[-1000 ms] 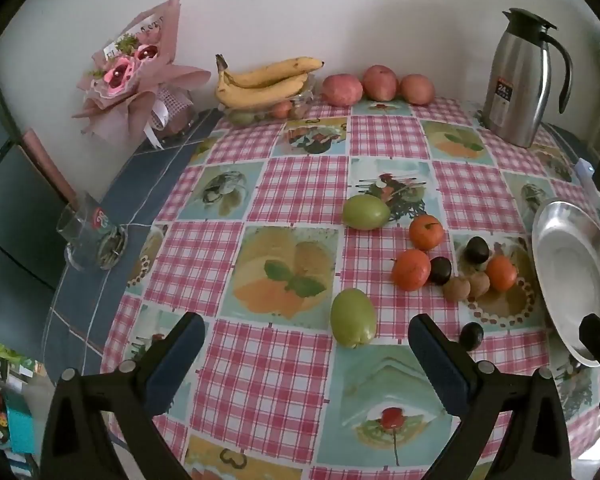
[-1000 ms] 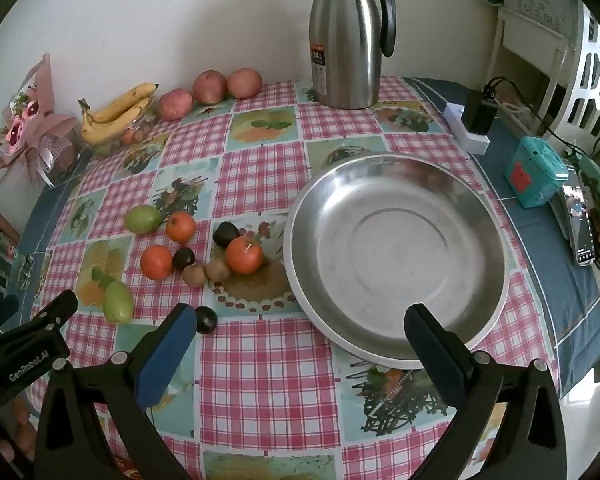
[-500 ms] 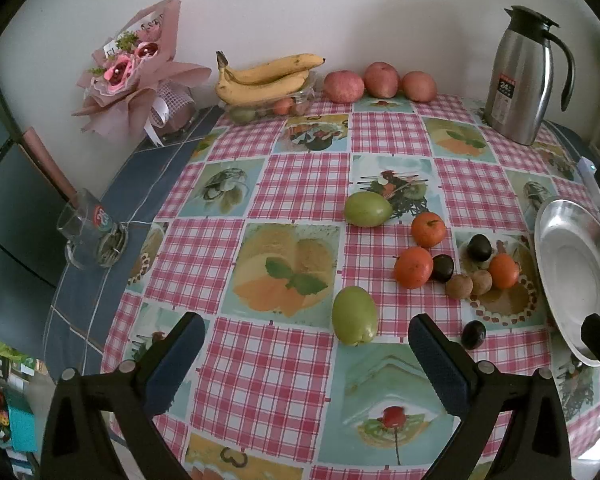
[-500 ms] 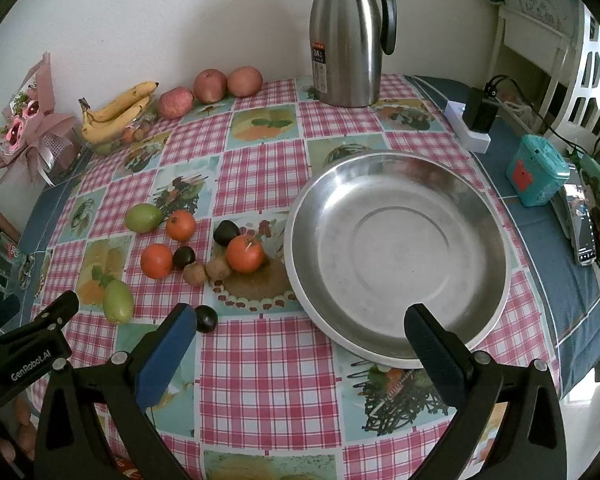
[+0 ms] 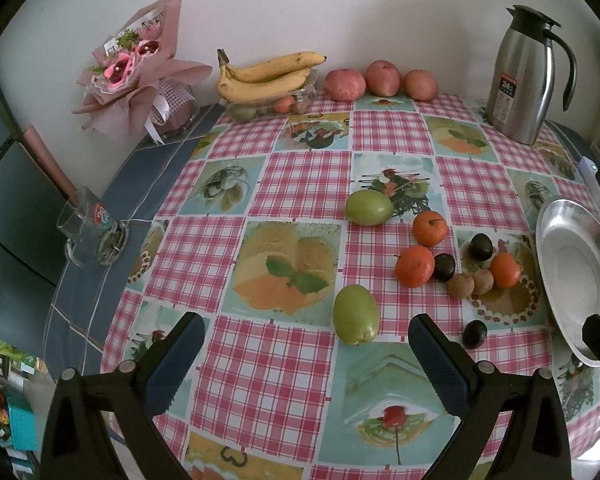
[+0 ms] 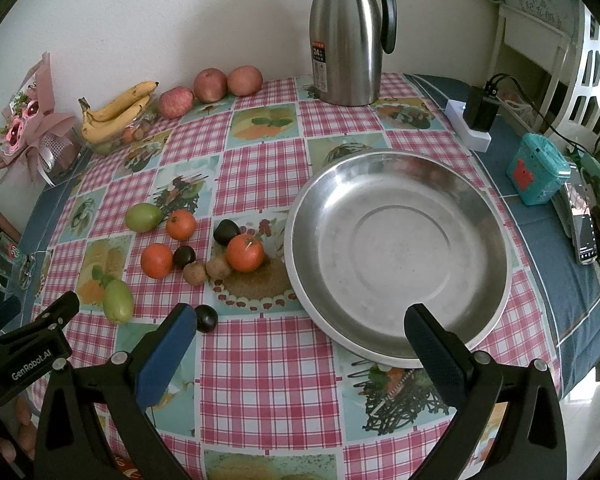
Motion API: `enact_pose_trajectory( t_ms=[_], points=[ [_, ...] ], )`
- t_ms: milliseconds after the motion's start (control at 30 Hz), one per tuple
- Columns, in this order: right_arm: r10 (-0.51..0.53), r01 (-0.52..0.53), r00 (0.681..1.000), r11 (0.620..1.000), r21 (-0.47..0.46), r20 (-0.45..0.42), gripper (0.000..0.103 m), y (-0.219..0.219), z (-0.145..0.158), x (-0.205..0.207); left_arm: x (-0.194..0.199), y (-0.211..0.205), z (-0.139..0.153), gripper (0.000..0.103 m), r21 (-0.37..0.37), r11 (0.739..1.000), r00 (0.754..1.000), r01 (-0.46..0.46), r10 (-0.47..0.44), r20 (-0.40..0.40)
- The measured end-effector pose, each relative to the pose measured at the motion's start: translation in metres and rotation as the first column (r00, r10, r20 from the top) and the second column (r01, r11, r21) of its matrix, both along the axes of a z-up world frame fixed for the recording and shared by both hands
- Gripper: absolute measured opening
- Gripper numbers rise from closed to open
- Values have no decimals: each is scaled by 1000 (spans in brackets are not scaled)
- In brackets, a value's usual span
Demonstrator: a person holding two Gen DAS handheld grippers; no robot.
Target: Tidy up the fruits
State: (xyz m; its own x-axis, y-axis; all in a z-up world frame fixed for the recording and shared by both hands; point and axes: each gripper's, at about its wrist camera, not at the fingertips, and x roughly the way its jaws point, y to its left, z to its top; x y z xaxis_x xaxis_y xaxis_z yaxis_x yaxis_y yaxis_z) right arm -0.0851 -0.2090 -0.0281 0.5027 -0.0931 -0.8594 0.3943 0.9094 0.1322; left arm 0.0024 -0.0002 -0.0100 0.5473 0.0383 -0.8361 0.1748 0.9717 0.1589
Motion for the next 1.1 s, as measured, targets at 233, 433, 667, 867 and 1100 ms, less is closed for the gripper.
enact_pose_trajectory(
  t_ms=[233,433,667,867,1100],
  points=[
    [0,0,1000,1000,1,-1,103,0,0,0,-1,1,-1,103,0,1000,1000,0,0,-1],
    [1,-1,1000,1000,2,-2,103,0,-1,0,0,1,-1,103,0,1000,1000,0,0,-1],
    [1,-1,1000,1000,4,-2,103,0,-2,0,-2,2,-4,103,0,1000,1000,0,0,-2],
    [1,-1,1000,1000,5,-3,103,0,-3,0,-3,2,-4,103,0,1000,1000,0,0,-3],
    [2,-2,1000,1000,6,-3,103,0,-2,0,-2,1,-3,103,0,1000,1000,-1,1,-4]
  ],
)
